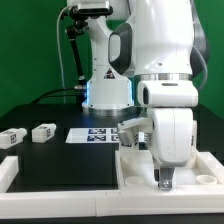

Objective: Assemble square table

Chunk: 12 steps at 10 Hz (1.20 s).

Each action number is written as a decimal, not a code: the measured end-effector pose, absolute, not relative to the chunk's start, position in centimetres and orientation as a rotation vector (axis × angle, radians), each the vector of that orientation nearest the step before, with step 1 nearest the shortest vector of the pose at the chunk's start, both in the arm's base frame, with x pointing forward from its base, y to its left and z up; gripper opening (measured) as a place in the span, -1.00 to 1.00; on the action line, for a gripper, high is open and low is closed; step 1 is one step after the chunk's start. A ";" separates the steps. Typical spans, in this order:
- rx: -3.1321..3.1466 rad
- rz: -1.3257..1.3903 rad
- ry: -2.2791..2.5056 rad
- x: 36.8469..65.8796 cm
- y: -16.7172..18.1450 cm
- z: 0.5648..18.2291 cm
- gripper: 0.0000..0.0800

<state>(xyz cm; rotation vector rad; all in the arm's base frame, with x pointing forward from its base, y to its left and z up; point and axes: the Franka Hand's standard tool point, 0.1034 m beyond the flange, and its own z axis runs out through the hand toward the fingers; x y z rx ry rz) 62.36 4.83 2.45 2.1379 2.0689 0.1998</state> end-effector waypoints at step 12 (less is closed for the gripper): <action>2.142 0.157 2.075 61.7 3.8 4.2 0.62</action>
Offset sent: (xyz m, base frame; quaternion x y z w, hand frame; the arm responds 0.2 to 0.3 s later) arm 0.0000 0.0000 0.0000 0.0000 0.0000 0.0000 1.0000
